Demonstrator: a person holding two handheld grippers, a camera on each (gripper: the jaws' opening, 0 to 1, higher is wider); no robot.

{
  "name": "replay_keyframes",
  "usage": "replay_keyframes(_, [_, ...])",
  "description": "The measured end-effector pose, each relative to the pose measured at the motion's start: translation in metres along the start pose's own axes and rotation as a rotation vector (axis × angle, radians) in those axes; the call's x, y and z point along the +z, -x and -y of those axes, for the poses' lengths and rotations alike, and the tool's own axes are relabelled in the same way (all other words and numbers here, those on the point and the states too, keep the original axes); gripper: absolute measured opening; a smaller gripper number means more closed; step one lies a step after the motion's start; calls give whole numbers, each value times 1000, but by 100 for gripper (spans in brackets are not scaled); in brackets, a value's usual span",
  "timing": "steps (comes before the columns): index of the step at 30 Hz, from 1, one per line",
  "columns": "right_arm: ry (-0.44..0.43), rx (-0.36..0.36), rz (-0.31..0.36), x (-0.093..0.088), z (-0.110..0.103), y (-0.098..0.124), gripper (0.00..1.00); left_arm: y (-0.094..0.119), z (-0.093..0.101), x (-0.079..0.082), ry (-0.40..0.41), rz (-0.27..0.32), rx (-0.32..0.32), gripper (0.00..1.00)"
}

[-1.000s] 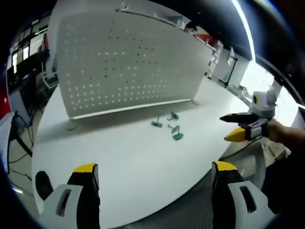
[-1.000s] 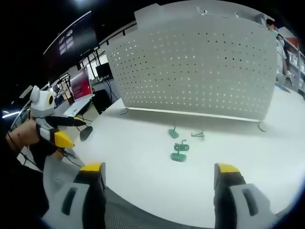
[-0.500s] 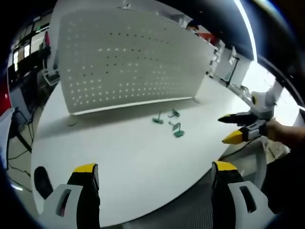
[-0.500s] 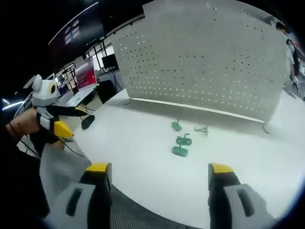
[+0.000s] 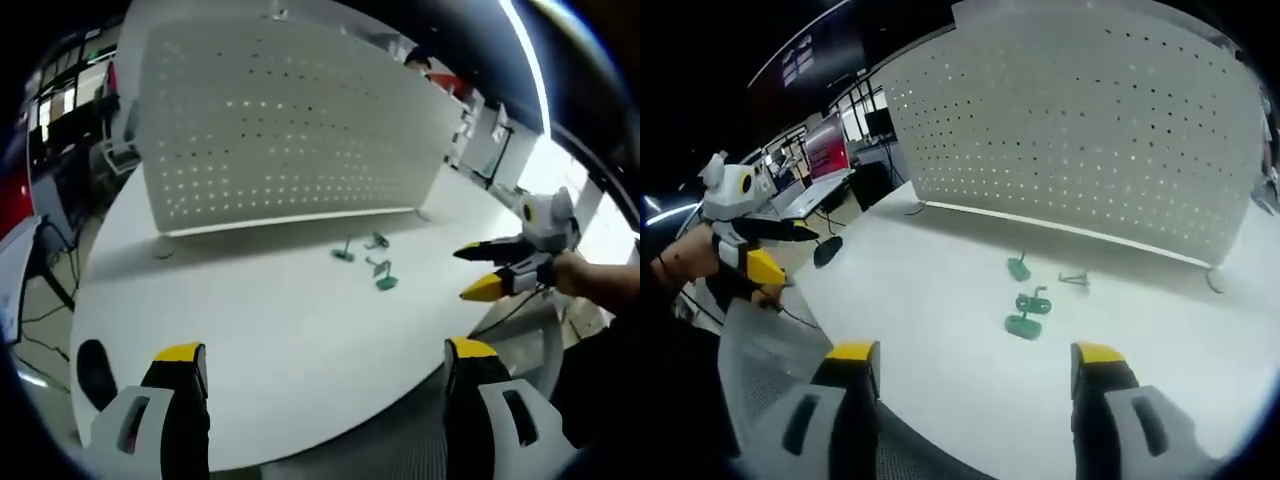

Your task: Insert the hook assembly into the mounting plate slot until the hook locks in place.

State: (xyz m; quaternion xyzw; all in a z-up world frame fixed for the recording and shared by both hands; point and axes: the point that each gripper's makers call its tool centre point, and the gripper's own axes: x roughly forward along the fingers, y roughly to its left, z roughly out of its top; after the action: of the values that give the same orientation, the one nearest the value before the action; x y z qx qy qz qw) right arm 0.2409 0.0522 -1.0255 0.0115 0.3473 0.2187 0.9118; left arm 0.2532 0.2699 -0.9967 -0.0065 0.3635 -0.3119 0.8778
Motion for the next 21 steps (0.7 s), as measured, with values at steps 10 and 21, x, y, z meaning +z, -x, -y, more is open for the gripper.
replay_keyframes(10, [-9, 30, -22, -5, -3, -8, 66, 4, -1, -5, 6, -5, 8, 100])
replay_keyframes(21, [33, 43, -38, -2, 16, -22, 54, 7, -7, -7, 0, -17, 20, 100])
